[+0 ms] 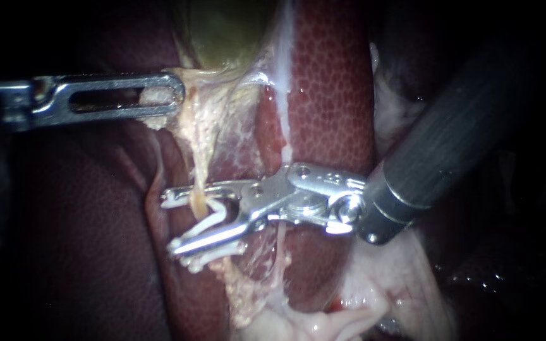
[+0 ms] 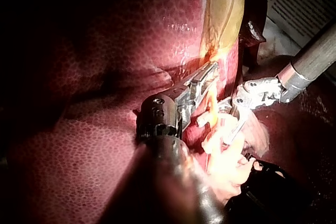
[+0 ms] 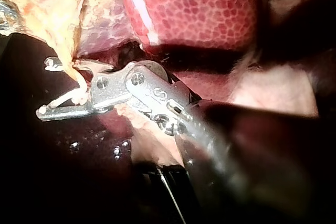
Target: Clipping third clip left tube
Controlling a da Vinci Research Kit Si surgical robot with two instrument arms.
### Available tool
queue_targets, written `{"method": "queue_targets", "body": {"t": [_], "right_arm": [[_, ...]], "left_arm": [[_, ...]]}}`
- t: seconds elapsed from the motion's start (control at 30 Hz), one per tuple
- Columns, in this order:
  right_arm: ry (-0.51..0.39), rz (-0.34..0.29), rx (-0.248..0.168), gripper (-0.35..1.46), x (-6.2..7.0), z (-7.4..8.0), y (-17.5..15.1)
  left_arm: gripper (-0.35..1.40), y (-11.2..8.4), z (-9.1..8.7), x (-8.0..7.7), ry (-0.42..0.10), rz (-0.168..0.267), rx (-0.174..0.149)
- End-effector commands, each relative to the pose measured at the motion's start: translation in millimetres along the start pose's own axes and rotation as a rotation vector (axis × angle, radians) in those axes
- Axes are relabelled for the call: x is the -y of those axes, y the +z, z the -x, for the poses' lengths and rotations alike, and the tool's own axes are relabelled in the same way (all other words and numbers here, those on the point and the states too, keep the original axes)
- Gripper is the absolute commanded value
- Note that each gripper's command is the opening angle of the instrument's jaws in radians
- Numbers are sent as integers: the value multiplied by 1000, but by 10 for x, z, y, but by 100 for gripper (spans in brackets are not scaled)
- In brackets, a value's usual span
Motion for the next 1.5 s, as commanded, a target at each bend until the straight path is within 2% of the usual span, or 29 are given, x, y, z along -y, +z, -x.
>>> {"method": "queue_targets", "body": {"t": [0.03,0.33,0.63,1.0,1.1,1.27,1.5], "right_arm": [[0,0,0,59,0,-2,-1],[6,-7,-16,57,0,-15,-7],[8,-5,-17,49,0,-17,-11],[8,-1,-20,-8,1,-15,-20],[8,-2,-13,-35,1,-14,-23],[50,-3,-7,-35,0,-12,-25],[56,-2,-1,-35,-3,-10,-28]], "left_arm": [[-16,0,0,0,0,0,0],[-16,0,0,0,0,0,0],[-16,0,-1,0,0,1,0],[-16,1,-1,1,1,4,2],[-16,1,-2,1,1,4,2],[-16,1,-2,1,1,4,2],[-16,1,-2,1,1,4,3]]}}
